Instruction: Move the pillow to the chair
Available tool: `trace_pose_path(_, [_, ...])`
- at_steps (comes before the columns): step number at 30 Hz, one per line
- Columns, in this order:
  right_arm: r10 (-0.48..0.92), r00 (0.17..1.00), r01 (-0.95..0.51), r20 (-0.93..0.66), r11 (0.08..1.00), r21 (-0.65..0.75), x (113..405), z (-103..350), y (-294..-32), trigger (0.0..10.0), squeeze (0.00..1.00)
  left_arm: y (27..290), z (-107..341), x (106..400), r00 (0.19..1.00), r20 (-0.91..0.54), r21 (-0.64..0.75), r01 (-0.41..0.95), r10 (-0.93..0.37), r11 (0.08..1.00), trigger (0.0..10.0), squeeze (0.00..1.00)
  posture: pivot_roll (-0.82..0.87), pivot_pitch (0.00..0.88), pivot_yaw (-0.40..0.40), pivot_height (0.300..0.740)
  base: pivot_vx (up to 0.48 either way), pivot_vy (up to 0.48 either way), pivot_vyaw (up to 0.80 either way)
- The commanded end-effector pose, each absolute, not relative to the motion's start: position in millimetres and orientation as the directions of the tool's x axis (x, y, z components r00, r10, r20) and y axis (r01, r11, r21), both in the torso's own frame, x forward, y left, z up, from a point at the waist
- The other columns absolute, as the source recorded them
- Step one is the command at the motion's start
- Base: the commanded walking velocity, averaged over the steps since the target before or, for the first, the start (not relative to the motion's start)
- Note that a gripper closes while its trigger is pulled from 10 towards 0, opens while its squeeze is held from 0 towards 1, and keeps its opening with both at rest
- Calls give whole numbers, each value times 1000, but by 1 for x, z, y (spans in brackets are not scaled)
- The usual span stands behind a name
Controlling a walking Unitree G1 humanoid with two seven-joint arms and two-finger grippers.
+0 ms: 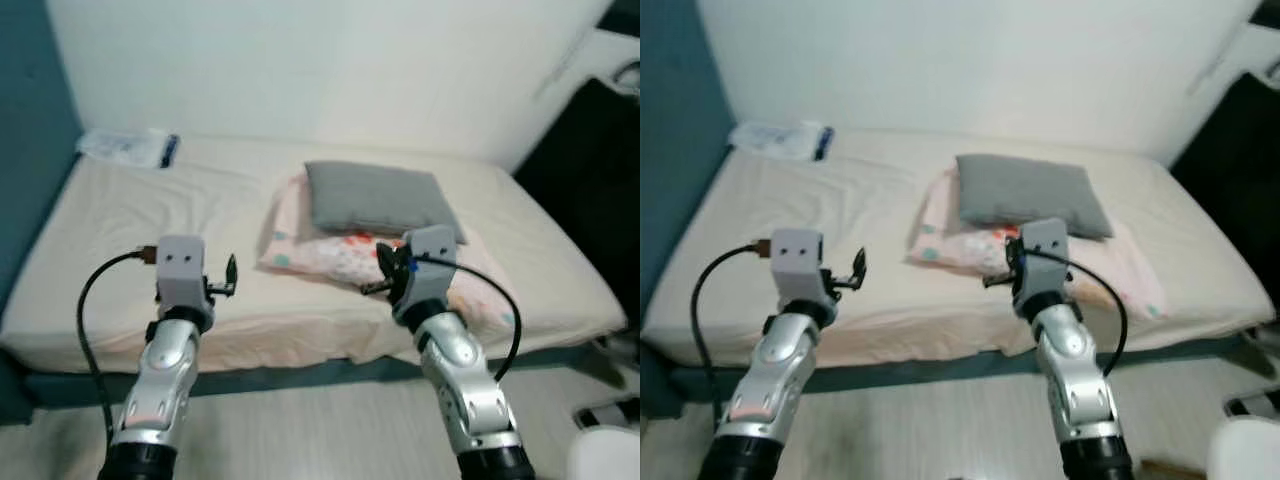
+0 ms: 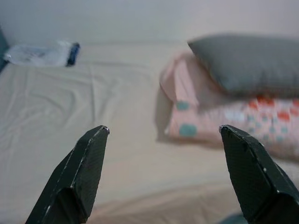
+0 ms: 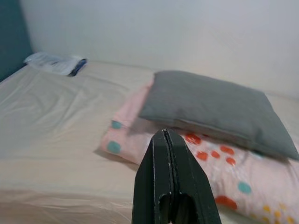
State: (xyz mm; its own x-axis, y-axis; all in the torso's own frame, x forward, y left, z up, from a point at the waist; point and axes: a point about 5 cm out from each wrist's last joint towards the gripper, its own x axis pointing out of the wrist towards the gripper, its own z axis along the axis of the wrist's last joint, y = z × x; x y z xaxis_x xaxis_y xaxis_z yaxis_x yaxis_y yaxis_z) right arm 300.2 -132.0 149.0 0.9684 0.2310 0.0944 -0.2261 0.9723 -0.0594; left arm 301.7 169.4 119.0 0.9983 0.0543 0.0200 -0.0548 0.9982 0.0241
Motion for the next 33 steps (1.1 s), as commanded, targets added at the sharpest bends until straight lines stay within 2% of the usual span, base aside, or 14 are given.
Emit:
trace_pose_path(1, [197,972,-187,126,979,-87,293,150,-140,10000,0,169,116,298,998,15,15,-56,56,998,10000,0,-54,106,-117,740,0,0,-800])
trace_pose_path(6, [158,980,-148,120,985,-92,280,143,-148,10000,0,180,119,296,991,48,12,-127,126,992,10000,0,-52,109,-114,740,0,0,-800])
trace_pose_path(12, [159,983,-152,87,985,-79,283,141,-143,10000,0,175,122,297,993,55,-27,-105,107,994,10000,0,-54,114,-107,740,0,0,-800])
trace_pose_path(17, [221,973,-214,73,973,-87,290,146,-133,10000,0,164,123,297,997,59,-40,-46,49,998,10000,0,-47,117,-104,740,0,0,0])
trace_pose_path(22, [222,972,-216,77,973,-85,292,146,-132,10000,0,160,127,296,996,84,-53,-9,13,999,10000,0,-44,118,-103,740,0,0,0])
trace_pose_path(33, [227,974,-224,18,969,-109,296,140,-133,10000,0,160,130,296,995,104,-74,7,1,997,10000,0,-46,105,-97,740,361,0,0])
